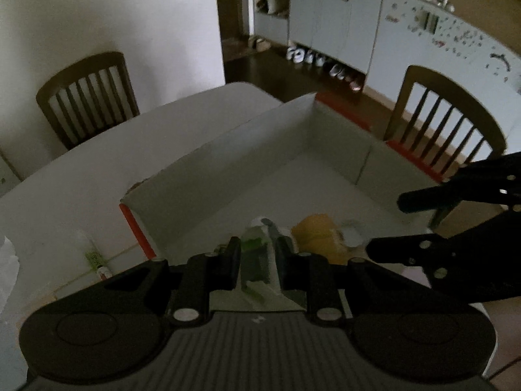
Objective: Organize objects
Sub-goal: 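Open both tools to drop the packet and plush toy in the shoebox, then withdraw both tools from the shoebox back toward the remaining clutter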
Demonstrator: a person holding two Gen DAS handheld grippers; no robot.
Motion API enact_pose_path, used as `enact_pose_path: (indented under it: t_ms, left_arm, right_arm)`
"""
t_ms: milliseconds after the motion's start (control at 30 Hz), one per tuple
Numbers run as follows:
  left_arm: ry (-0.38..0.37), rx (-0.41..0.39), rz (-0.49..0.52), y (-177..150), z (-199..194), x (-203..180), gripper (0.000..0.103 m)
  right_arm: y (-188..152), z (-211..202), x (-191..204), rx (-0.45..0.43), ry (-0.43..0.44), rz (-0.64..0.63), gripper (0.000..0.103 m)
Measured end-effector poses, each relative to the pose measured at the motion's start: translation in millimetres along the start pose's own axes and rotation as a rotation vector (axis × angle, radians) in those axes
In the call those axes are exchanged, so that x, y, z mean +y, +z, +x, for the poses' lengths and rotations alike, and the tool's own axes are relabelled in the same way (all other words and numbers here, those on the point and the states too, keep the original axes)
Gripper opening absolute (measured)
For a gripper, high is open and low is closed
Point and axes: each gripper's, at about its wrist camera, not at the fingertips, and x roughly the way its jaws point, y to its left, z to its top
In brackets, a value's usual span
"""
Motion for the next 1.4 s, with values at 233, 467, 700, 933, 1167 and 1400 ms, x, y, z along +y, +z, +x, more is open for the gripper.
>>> enact_pose_path:
  t_ms: [233,467,700,933,1167,1400]
  left_arm:
    - [-0.047,-0.056,-0.019,-22.1,-35.5,8.8,0.021]
    - [-0.114,-0.088,-0.031,-54.1,-68.5,27.4,0.021]
    - [-0.124,-0.095,-0.033,-90.1,-93.2,53.3,0.021]
    - [-0.125,-0.092,-0.062,-125.0,-109.5,88.0,0.031]
    - [-0.111,-0.092,-0.112,-155.2,-123.0,127.8,0.045]
    - [-0.086,-0.112,-0.141,-181.4,-135.9,161.6,0.064]
  right_arm:
    - [-7.3,-19.8,29.4,-0.049,-0.001,0.003,0.059]
    - [-21.2,-31.4,61.9,-0.068,-0.008,0.032,0.061]
    - [-36.7,-30.0,101.2,-0.076,-0.015,0.062,0.063]
    - [-49.5,-20.7,145.9,-0.067,0.005,0.070,0.066]
    - [-55.5,-17.3,183.1,-0.069,0.003,0.052,0.073]
    - [-58.4,-12.8,210.2,-0.069,0.001,0.044,0.080]
